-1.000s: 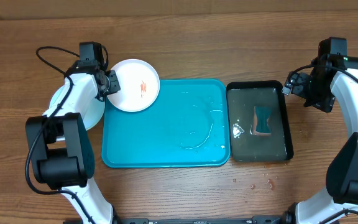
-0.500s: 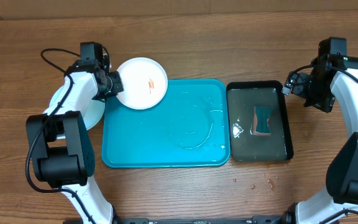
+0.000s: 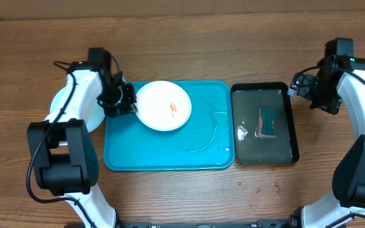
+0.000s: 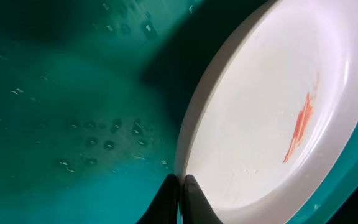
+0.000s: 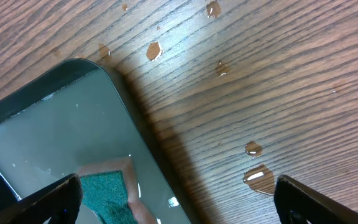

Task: Clean dirty plates on tray and stack at the side
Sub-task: 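Move left gripper to the white plate rim and grip it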

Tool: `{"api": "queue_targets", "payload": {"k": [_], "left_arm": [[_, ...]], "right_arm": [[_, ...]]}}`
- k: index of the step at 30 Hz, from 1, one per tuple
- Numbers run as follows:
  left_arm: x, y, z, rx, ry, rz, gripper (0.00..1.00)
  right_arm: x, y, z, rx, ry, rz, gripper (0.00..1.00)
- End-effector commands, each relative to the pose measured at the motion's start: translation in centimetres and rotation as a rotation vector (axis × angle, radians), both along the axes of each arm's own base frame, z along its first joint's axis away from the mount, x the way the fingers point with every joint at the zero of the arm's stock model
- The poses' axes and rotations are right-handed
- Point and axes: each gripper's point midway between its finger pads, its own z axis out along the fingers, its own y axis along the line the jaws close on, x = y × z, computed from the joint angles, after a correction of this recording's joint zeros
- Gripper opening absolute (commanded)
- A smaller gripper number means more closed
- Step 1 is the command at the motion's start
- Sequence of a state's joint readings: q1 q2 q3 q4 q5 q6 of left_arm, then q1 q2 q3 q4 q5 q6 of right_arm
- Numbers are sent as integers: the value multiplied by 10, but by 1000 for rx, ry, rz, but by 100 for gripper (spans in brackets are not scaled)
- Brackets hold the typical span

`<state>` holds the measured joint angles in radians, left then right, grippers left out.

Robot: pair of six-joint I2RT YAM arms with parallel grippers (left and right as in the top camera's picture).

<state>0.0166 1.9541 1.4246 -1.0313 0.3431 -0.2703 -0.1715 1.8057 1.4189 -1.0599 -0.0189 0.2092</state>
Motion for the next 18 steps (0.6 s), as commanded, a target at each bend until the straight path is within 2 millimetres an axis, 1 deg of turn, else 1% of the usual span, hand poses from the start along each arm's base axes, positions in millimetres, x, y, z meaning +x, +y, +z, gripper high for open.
{"api": "queue_targets", "payload": {"k": [1,6,9,11,12,14,18], "left_arm": [[-18,-17,-1,10,34,-47,4],[-41,-37,-16,17,95,-84,4],[-47,-44,-22,22,105,-101,4],[-50,-44,-23,39,111,-108,4],[-50,-43,-24,45,112,-112,6],[-50,-44,-23,45,110,-112,15],[-46,-43,-19,47,92,-145,21]], "right_arm": [[1,-1,3,1,-12,-11,100],[1,-1,3,1,-12,-11,100],[1,-1,3,1,-12,-11,100],[1,-1,3,1,-12,-11,100],[1,-1,3,1,-12,-11,100],[1,-1,3,1,-12,-12,100],[1,-1,3,1,-12,-11,100]]}}
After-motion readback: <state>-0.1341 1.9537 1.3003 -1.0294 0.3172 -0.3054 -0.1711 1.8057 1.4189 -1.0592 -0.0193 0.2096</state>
